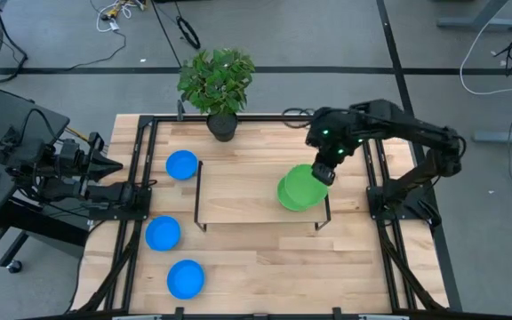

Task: Pick & Place Mini bowls
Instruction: Stack the green bowl on the green bowls on the shelf

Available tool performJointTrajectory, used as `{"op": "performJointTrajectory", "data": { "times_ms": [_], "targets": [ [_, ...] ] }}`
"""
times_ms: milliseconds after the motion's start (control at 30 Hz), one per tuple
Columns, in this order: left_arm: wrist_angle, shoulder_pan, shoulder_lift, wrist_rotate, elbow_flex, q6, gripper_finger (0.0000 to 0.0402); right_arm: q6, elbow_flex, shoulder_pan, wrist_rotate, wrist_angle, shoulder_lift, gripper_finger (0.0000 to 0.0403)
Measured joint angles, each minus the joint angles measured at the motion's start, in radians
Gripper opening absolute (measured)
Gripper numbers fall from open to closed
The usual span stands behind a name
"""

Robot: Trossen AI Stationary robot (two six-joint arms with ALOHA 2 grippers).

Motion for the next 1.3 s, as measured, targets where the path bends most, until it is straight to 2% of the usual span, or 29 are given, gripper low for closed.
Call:
{"op": "performJointTrajectory", "data": {
  "times_ms": [667, 900, 1300],
  "targets": [
    [0.0, 0.0, 0.0, 0.0, 0.0, 0.0, 0.0023, -0.143, 0.0, 0.011, 0.037, -0.008, 0.145, 0.0],
    [0.0, 0.0, 0.0, 0.0, 0.0, 0.0, 0.0023, -0.167, 0.0, 0.007, 0.079, -0.007, 0.149, 0.0],
    [0.0, 0.0, 0.0, 0.0, 0.0, 0.0, 0.0023, -0.173, 0.0, 0.006, 0.081, 0.028, 0.149, 0.0]
  ]
}}
